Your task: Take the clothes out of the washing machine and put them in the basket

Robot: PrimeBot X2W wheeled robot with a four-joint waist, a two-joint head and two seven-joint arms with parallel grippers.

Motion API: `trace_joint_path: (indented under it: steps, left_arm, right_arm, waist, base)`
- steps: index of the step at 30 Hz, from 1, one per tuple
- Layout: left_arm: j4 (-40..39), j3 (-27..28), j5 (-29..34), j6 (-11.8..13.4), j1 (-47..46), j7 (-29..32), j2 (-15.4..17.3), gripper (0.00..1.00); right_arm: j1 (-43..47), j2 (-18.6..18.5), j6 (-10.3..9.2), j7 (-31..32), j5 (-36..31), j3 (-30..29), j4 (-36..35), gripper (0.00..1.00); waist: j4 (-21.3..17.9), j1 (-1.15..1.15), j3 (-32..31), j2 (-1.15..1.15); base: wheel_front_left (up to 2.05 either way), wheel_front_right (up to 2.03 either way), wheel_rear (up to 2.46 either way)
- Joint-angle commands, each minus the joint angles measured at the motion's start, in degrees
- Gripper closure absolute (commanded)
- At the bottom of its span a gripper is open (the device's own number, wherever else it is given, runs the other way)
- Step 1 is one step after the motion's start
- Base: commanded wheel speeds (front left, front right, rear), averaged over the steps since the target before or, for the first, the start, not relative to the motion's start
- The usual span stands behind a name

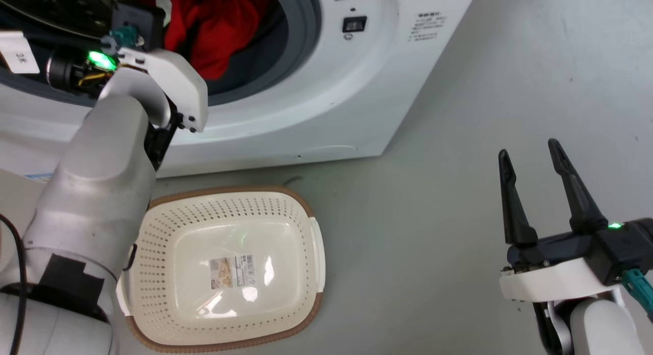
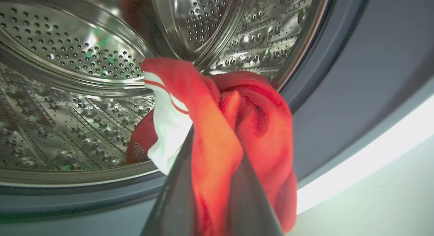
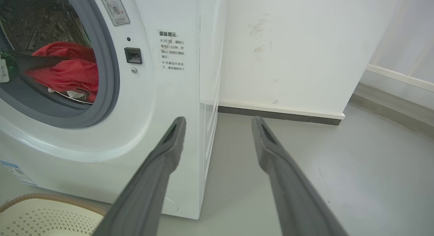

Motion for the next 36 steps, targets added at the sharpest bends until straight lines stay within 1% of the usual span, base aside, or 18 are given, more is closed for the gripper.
trace_joint_path:
  steps: [1, 3, 8, 14, 18, 19, 23, 28, 36]
  left_arm:
    - [-0.9, -0.6, -0.4, 0.0, 1.4, -1.1, 0.0, 1.0]
    - [-2.3, -1.7, -0.8, 0.0, 3.0, -2.3, 0.2, 1.0]
    - [-6.9, -2.0, -1.2, 0.0, 7.2, -4.0, 1.1, 1.0]
    - [-15.3, -1.0, -1.4, 1.4, 12.5, -4.3, 2.1, 1.0]
    - [-22.2, -0.5, -1.3, 3.1, 15.7, -4.4, 3.6, 1.0]
    - [-22.2, -0.5, -1.3, 3.1, 15.7, -4.4, 3.6, 1.0]
    - [-30.2, 0.0, -1.4, 5.0, 18.6, -3.8, 5.5, 1.0]
    - [-41.1, 0.6, -1.6, 7.7, 22.5, -1.5, 8.2, 1.0]
    - [-56.5, 1.8, -1.3, 12.6, 28.9, 1.9, 12.4, 1.0]
  right_arm:
    - [1.0, 0.1, -0.04, -0.1, -0.5, 0.0, 0.3, 0.0]
    - [1.7, 0.1, -0.04, -0.1, -0.8, -0.1, 0.5, 0.0]
    - [3.5, 0.1, -0.04, -0.1, -1.3, -0.5, 1.0, 0.0]
    - [5.4, 0.1, -0.04, -0.1, -1.5, -1.2, 1.5, 0.0]
    - [6.8, 0.1, -0.04, -0.1, -1.7, -1.3, 1.8, 0.0]
    - [6.8, 0.1, -0.04, -0.1, -1.7, -1.3, 1.8, 0.0]
    - [7.8, 0.0, -0.04, -0.1, -1.7, -1.4, 2.1, 0.0]
    - [8.8, 0.1, -0.04, -0.1, -1.7, -1.5, 2.2, 0.0]
    - [9.5, 0.1, -0.04, -0.1, -1.3, -1.5, 2.3, 0.0]
  waist:
    - [2.1, 0.01, -2.9, 0.0]
    - [2.7, 0.01, -4.3, 0.0]
    - [4.2, 0.01, -7.9, 0.0]
    - [5.6, 0.01, -11.6, 0.0]
    - [6.2, 0.01, -13.7, 0.0]
    - [6.2, 0.01, -13.7, 0.0]
    - [6.7, 0.01, -15.3, 0.0]
    - [7.1, 0.01, -16.6, 0.0]
    - [7.3, 0.01, -17.3, 0.0]
  base:
    - [0.0, 0.0, 0.0]
    - [0.0, 0.0, 0.0]
    - [0.0, 0.0, 0.0]
    - [0.0, 0.0, 0.0]
    - [0.0, 0.0, 0.0]
    - [0.0, 0.0, 0.0]
    - [0.0, 0.0, 0.0]
    - [0.0, 0.0, 0.0]
    - [0.0, 0.0, 0.0]
